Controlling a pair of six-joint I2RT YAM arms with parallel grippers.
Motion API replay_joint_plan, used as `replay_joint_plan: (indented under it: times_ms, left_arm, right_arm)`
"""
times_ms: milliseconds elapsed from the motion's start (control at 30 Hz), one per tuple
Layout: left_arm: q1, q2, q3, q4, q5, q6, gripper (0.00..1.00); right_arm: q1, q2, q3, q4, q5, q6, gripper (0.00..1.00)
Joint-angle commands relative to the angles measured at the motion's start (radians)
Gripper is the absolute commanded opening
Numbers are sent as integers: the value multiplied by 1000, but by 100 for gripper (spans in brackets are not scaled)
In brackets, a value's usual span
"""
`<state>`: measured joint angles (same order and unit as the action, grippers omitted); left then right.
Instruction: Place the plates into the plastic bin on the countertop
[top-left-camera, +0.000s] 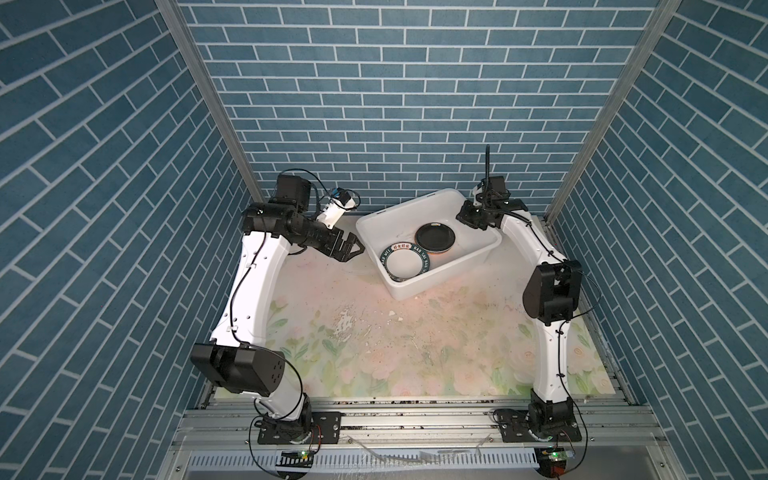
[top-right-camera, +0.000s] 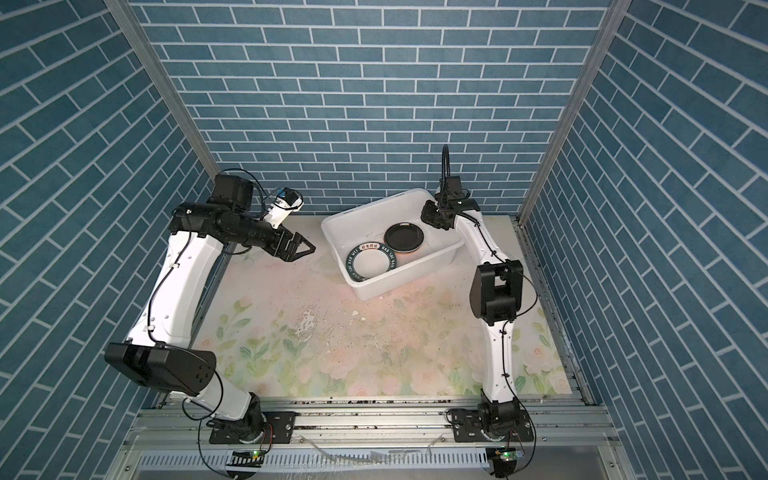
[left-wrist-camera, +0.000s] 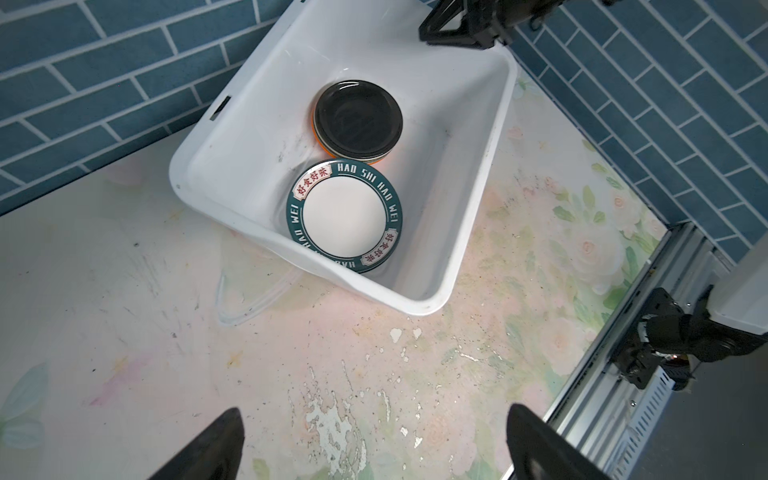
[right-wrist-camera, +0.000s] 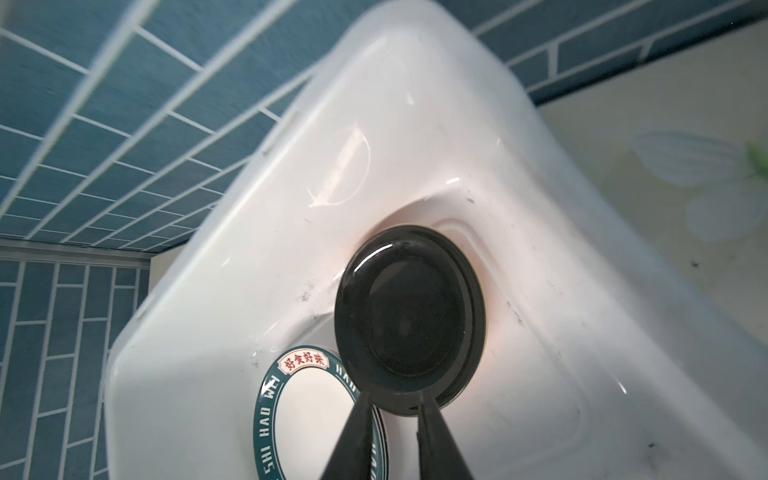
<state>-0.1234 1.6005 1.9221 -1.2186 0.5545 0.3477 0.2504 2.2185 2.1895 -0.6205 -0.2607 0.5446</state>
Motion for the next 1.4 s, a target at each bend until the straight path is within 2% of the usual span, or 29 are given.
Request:
replay_joint_plan:
  times_ms: [0, 133, 233, 367, 433, 467, 500, 567, 633, 700, 800, 900, 1033, 1233, 1367]
  left_arm:
    - [9, -17, -58, 52, -88, -14, 100]
    - [12, -64, -196, 144, -104, -6, 100]
    - [22, -132, -325, 268, -124, -43, 100]
    - [47, -222, -461, 408, -173, -85, 99]
    - [77, -263, -507, 466, -159, -87, 100]
    - [101, -283, -528, 502, -154, -102, 100]
    - [126, -298, -545, 534, -141, -123, 100]
    - [191, -321, -580, 607, -117, -190, 100]
    - [225, -338, -610, 668, -145, -233, 100]
    - [229, -349, -627, 695, -212, -234, 100]
    - [240, -362, -662, 731, -254, -272, 100]
    - [247, -390, -743, 809, -319, -329, 100]
    - [267, -467, -890, 962, -384, -386, 100]
    - [275, -617, -1090, 1063, -343, -355, 100]
    - [274, -741, -1271, 1184, -301, -353, 100]
  right_arm:
    - [-20, -142, 24, 1, 52, -77, 25]
    - [-51, -245, -43, 0, 92, -105, 29]
    - [-76, -346, -155, 16, 167, -113, 33]
    - [-112, -553, -485, 232, 283, -153, 46]
    - [-144, -643, -641, 345, 313, -130, 67]
    - [-167, -679, -708, 385, 310, -107, 90]
    - [-190, -703, -751, 400, 308, -82, 99]
    - [-246, -743, -824, 399, 295, -33, 99]
    - [-279, -775, -891, 407, 286, -41, 99]
    - [-295, -812, -970, 449, 312, -78, 99]
    - [-304, -864, -1102, 541, 362, -160, 99]
    - [-311, -915, -1254, 670, 399, -260, 99]
    - [-328, -957, -1434, 818, 433, -297, 99]
    - [-332, -1048, -1666, 999, 456, -347, 99]
    - [-336, -1052, -1824, 1235, 438, -404, 98]
